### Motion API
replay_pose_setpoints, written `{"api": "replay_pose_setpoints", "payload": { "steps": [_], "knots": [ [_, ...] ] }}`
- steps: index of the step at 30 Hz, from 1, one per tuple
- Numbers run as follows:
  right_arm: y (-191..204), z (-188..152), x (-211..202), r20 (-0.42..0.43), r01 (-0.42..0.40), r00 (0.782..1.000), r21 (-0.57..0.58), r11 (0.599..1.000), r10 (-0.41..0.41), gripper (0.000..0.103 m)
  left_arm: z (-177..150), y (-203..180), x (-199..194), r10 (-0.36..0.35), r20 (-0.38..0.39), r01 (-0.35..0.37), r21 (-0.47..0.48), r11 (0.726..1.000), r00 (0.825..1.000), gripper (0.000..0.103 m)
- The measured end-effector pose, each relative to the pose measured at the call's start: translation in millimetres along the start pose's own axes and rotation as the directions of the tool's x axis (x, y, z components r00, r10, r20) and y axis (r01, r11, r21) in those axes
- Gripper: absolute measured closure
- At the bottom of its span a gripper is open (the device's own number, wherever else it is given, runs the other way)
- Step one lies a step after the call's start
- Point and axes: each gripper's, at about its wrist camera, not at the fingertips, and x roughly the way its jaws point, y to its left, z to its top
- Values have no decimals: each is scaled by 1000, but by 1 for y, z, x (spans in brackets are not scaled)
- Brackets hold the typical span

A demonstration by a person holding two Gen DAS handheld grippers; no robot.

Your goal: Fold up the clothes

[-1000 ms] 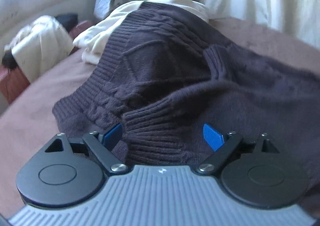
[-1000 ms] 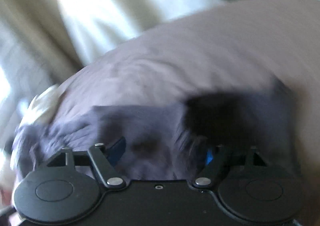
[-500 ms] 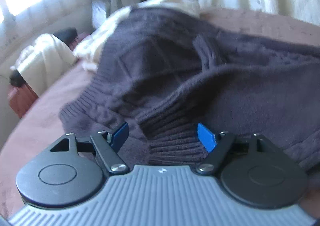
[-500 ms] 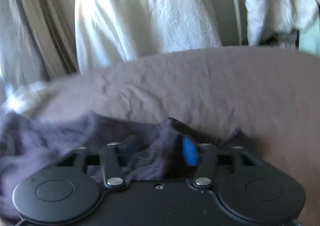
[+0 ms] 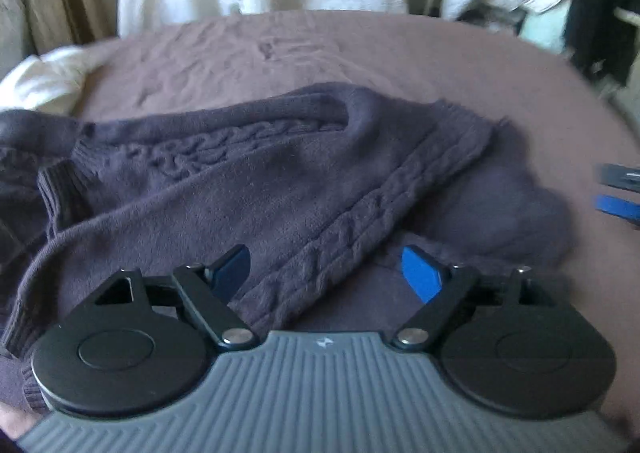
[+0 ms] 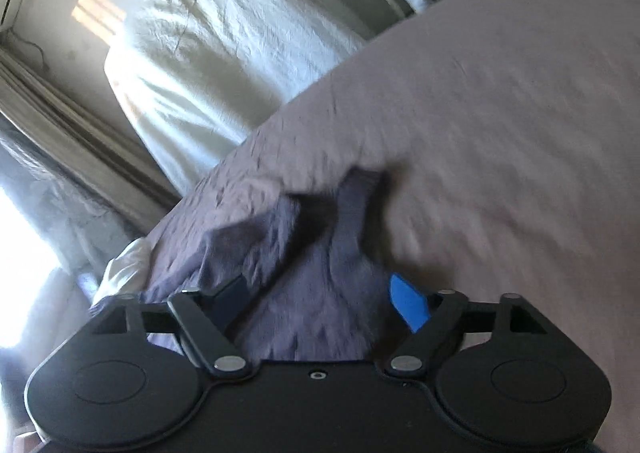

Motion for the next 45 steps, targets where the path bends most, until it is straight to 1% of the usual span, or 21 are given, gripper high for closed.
{"api": "replay_pose_setpoints", "payload": {
  "steps": [4,7,10,12,13,14,16,18,20,23,26,30,32,35,37,38,40,41,42,43,45],
  "knots": [
    [-24,-32,13,-97,-78,991,102,992,88,18,-44,-5,25,-69,-45,65,-90,994,997,20],
    [-30,-43,40,-143,-47,988,114,992,64,17,-53,-5,22,-62,-9,61,-70,996,998,20],
    [-24,-41,63,-96,-42,994,72,997,49,16,-51,-6,15,-78,20,78,-40,996,997,20],
    [-17,-37,80,-40,-75,996,51,996,77,16,-53,-4,15,-84,38,86,-45,995,996,20],
    [-14,-33,92,-27,-100,995,42,994,101,21,-54,-3,16,-87,44,90,-53,995,995,20],
    [-10,-30,103,-35,-87,995,40,995,88,47,-55,-3,16,-74,57,78,-61,995,996,20],
    [-3,-23,121,-42,-63,997,31,998,64,90,-55,0,17,-33,93,38,-50,998,995,20],
    [10,-22,112,19,-55,998,-23,998,56,90,-55,4,19,-16,116,20,-36,999,993,20],
    [22,-20,102,77,-41,996,-77,996,47,91,-55,19,20,-90,118,102,-103,989,989,20],
    [51,-13,98,99,9,995,-166,986,8,91,-54,45,19,-191,124,217,-264,940,974,23],
    [102,2,96,105,20,994,-282,959,11,91,-53,74,10,-176,157,226,-403,887,972,23],
    [204,15,100,88,-10,994,-488,873,60,91,-57,119,-13,-163,232,264,-522,811,959,23],
    [256,16,109,41,-78,992,-522,850,116,91,-62,145,-22,-138,258,268,-585,766,956,23],
    [330,-3,142,-74,-181,982,-591,786,171,91,-79,184,-34,-36,257,212,-699,683,966,23],
    [364,-27,173,-160,-227,974,-619,752,162,91,-90,204,-32,-10,247,194,-738,647,969,23],
    [375,-42,194,-212,-234,969,-634,737,125,89,-95,214,-31,1,241,186,-755,629,971,23],
    [390,-70,232,-327,-249,944,-644,723,34,82,-106,227,-24,-4,220,179,-786,591,976,23],
    [387,-77,243,-378,-268,925,-605,750,26,75,-110,231,-21,-5,216,179,-794,580,976,23],
    [385,-83,253,-429,-285,903,-563,776,20,74,-114,235,-19,-6,213,179,-801,571,977,23],
    [381,-88,261,-476,-306,879,-511,803,32,73,-116,239,-19,-5,212,178,-807,563,977,24],
    [361,-80,246,-523,-406,829,-320,856,198,62,-118,244,-17,-14,222,192,-809,556,975,23]
  ]
}}
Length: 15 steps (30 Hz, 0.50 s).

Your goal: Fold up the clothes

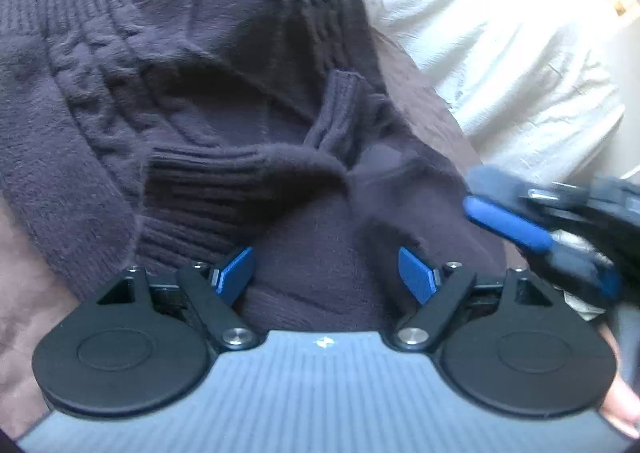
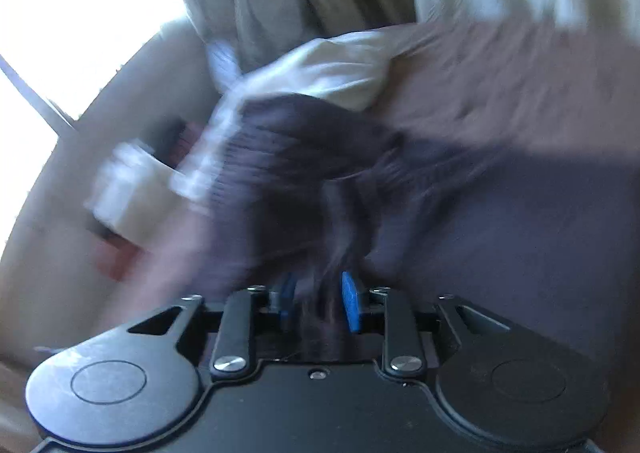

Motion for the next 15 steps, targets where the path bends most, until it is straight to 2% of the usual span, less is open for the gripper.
{"api": "replay_pose_setpoints", "payload": {
  "steps": [2,3,5,7,8,12,15],
  "knots": [
    [-7,-14,-29,79,-103,992,52,993,99,46,2,2,0,-19,1,19,-7,1000,1000,23],
    [-8,-21,-44,109,-106,989,39,994,102,46,3,3,0,-27,2,27,-9,1000,1000,23],
    [-10,-37,-65,121,-7,993,-52,999,14,46,4,3,-2,-45,1,45,-15,999,999,23],
    [-7,-55,-79,123,119,987,-163,979,-99,46,6,1,-9,-75,17,75,-18,997,997,23],
    [-6,-67,-82,114,157,984,-216,964,-134,46,9,1,-12,-85,25,85,-12,996,996,23],
    [-7,-91,-74,119,184,980,-279,942,-156,46,20,-14,-31,-100,73,93,91,992,992,23],
    [-13,-92,-55,148,175,979,-252,952,-141,46,20,-37,-37,-77,79,55,256,965,994,22]
  ]
}}
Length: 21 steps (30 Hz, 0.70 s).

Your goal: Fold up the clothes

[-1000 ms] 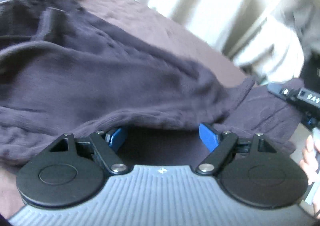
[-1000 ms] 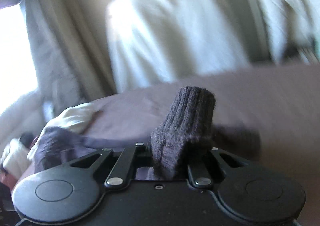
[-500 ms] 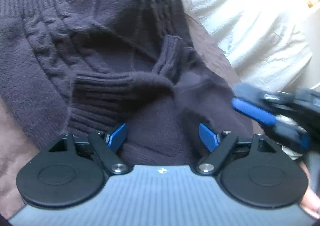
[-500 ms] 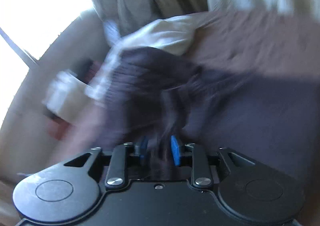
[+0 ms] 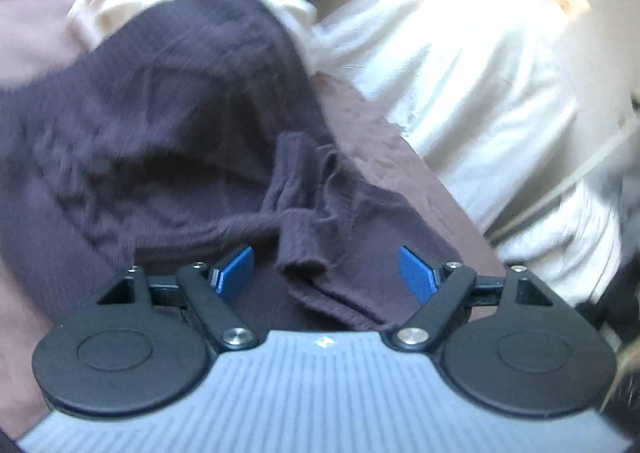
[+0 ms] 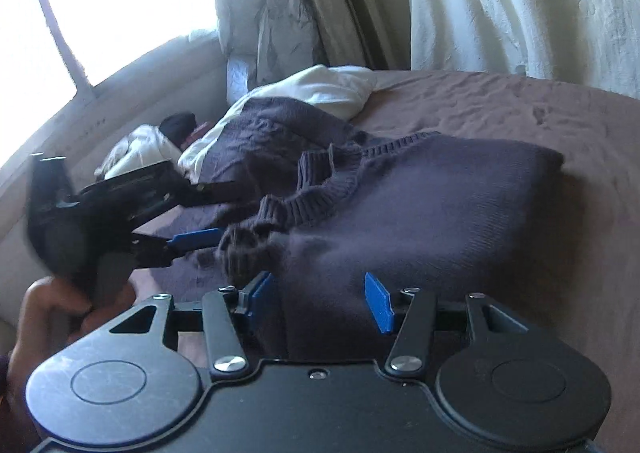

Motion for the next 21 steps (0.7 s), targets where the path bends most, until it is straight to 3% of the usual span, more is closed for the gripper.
{"api": "replay_pose_setpoints", "payload": {
  "steps": [1,3,4,5,6,11,14,18,20,21],
  "knots": [
    [3,-4,12,-31,-4,1000,-1,1000,4,46,-3,-8,2,24,-29,-22,74,997,999,20],
    [15,-19,49,-202,-2,979,-68,998,-12,46,-12,-20,14,109,-103,-86,205,975,989,20],
    [21,-27,65,-266,-1,964,-103,995,-27,46,-19,-20,26,186,-154,-147,231,962,970,20],
    [27,-36,67,-250,18,967,-141,990,-54,44,-27,-19,37,264,-205,-209,256,944,943,20],
    [32,-44,67,-237,34,969,-172,985,-75,43,-33,-14,44,301,-230,-241,252,937,926,20],
    [30,-38,35,-244,33,968,-129,991,-64,41,-23,-9,31,283,-199,-239,217,946,938,19],
    [34,-24,9,-178,58,981,-143,988,-83,41,-16,-1,23,324,-175,-290,194,937,930,19],
    [46,-10,-1,-79,61,994,-216,974,-80,34,-4,12,14,395,-111,-373,178,911,912,19],
    [48,-16,28,-138,42,987,-272,961,-82,22,3,24,12,453,-76,-433,187,882,889,19],
    [44,-25,46,-204,38,974,-283,958,-99,21,8,30,8,481,-65,-463,184,867,874,18]
  ]
}}
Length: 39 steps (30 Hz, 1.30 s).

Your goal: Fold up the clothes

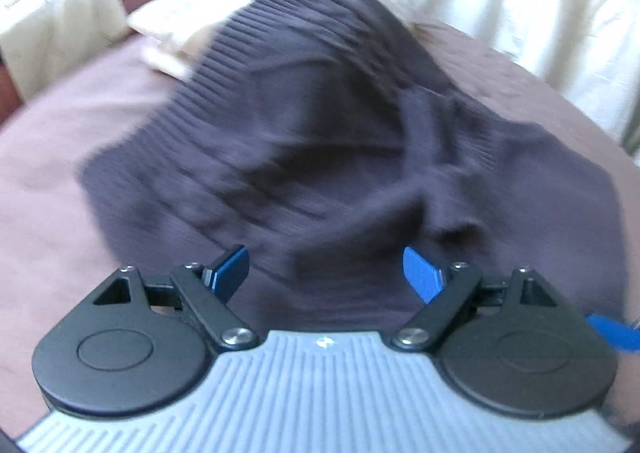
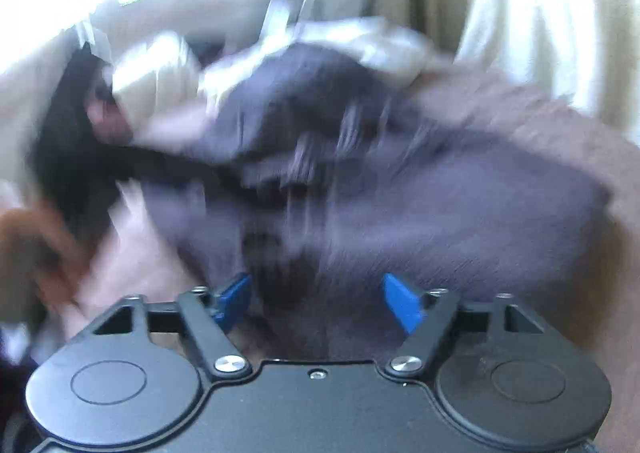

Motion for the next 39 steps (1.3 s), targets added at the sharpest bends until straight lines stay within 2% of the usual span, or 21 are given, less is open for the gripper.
{"api": "replay_pose_setpoints", "payload": {
  "steps": [1,2,4,7,9,11,14,17,20,21,22,23,24,26,27,29,31,33,35,38,39],
  "knots": [
    [1,-7,20,-70,13,997,-13,1000,-14,16,3,10,1,34,0,-34,-16,999,999,17],
    [9,-14,28,-64,32,997,-73,997,-37,0,7,21,3,68,0,-68,-34,997,998,17],
    [25,-26,42,-49,70,996,-183,981,-80,0,12,47,4,132,-16,-133,-82,988,991,17],
    [29,-18,24,-43,82,995,-146,986,-89,0,17,94,6,201,-39,-205,-186,961,979,17],
    [21,-9,-2,13,14,1000,-62,998,-13,0,18,121,10,172,-66,-184,-278,943,983,16],
    [15,0,-23,79,-40,996,-10,999,40,2,18,145,17,65,-88,-94,-372,923,994,16],
    [5,14,-47,176,-91,981,40,995,83,2,18,154,32,-19,-99,-23,-404,914,995,4],
    [-8,19,-44,190,-18,982,125,992,-6,2,20,132,40,33,-115,-65,-288,956,993,0],
    [-23,12,-8,61,130,987,203,970,-145,2,18,102,53,137,-84,-147,-120,982,987,0],
    [-26,8,7,-1,167,985,208,964,-170,1,17,94,54,163,-54,-167,-82,983,985,9],
    [-26,2,17,-31,176,984,186,967,-174,1,18,87,52,151,-23,-152,-48,987,988,44],
    [-21,-3,17,-6,187,982,149,971,-189,0,19,80,49,132,8,-132,-13,991,991,64],
    [-17,-5,12,17,189,981,130,973,-193,0,22,72,44,109,12,-110,14,994,994,91],
    [-17,-4,-5,56,161,984,150,976,-171,2,34,48,23,115,69,-120,69,990,991,91],
    [-19,-3,-15,80,137,985,172,975,-153,2,40,32,9,118,136,-132,104,986,984,91],
    [-29,-4,-36,135,83,984,236,968,-117,2,51,-4,-26,25,238,-61,147,987,971,92],
    [-44,-10,-59,192,49,975,300,953,-111,2,52,-44,-61,-162,291,106,199,974,943,92],
    [-61,-19,-78,237,45,961,380,924,-145,2,36,-93,-93,-318,320,217,312,925,892,92],
    [-87,-38,-99,265,21,948,497,868,-174,2,4,-141,-116,-466,279,321,438,840,839,93],
    [-135,-80,-122,293,-76,937,699,711,-188,2,-47,-189,-104,-523,102,405,515,756,846,92],
    [-148,-96,-125,295,-112,938,752,650,-180,2,-61,-197,-91,-517,41,429,504,749,855,92]
  ]
}}
